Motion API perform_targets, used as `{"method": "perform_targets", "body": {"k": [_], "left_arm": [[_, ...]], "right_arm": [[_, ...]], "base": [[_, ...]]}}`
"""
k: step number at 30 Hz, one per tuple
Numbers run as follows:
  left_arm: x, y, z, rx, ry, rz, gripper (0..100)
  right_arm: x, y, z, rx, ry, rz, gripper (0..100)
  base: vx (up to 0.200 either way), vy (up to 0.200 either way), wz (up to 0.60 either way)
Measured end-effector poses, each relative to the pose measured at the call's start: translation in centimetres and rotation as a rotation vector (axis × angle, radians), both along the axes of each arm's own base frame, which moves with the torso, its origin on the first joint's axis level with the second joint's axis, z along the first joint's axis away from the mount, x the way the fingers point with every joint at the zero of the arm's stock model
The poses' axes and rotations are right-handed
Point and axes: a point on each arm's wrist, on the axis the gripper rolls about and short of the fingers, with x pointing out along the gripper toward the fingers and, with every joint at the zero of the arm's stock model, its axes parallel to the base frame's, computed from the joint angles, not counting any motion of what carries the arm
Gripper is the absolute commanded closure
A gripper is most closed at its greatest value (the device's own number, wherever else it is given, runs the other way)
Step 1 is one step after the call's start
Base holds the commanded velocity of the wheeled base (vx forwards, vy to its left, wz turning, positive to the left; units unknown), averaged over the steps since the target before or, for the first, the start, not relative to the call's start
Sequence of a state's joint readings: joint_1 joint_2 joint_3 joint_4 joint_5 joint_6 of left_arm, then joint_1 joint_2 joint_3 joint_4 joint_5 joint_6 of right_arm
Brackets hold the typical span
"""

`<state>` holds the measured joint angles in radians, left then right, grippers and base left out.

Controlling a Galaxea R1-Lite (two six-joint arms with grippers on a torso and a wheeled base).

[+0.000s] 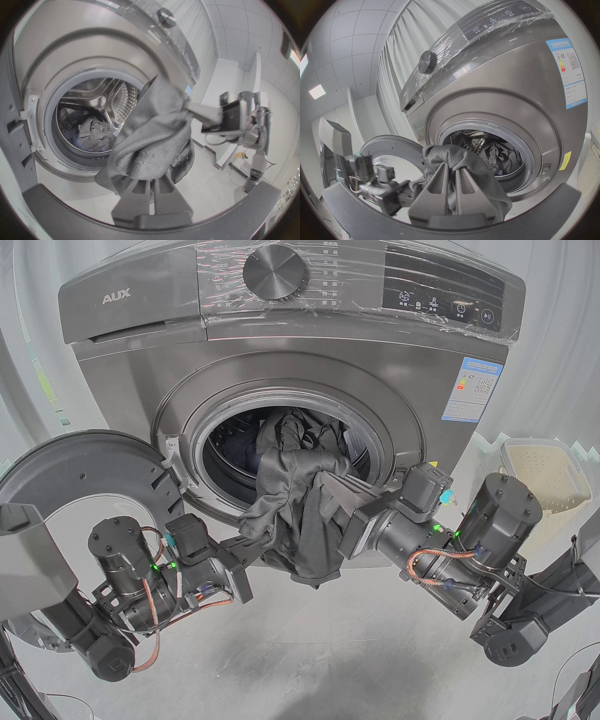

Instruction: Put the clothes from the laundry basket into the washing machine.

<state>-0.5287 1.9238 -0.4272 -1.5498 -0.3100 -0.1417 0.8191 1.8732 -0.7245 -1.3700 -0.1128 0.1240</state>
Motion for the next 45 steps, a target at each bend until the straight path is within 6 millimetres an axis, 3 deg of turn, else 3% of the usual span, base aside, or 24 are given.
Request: {"method": "perform_targets", "body": {"k": [9,10,16,27,45], "left_arm": [[-3.4,0.9,3.1,-0.062,-0.061,-0.077,100],[-3.6,0.9,3.3,-0.067,-0.066,-0.082,100],[-4.0,0.9,4.3,-0.088,-0.1,-0.094,100],[-2.9,0.6,6.8,-0.178,-0.164,-0.039,100],[-1.4,0.0,9.2,-0.26,-0.235,0.034,100]], "right_arm": [[0.5,0.2,-1.9,-0.04,0.035,-0.003,100],[0.6,0.2,-2.1,-0.046,0.04,-0.003,0],[0.6,0.3,-3.5,-0.083,0.076,0.002,0],[-1.1,-1.0,-8.0,-0.244,0.204,0.015,0],[-0.5,-2.0,-11.6,-0.352,0.3,-0.022,0]], "base": [[0.0,0.0,0.0],[0.0,0.0,0.0],[0.0,0.0,0.0],[0.0,0.0,0.0],[0.0,0.0,0.0]]}}
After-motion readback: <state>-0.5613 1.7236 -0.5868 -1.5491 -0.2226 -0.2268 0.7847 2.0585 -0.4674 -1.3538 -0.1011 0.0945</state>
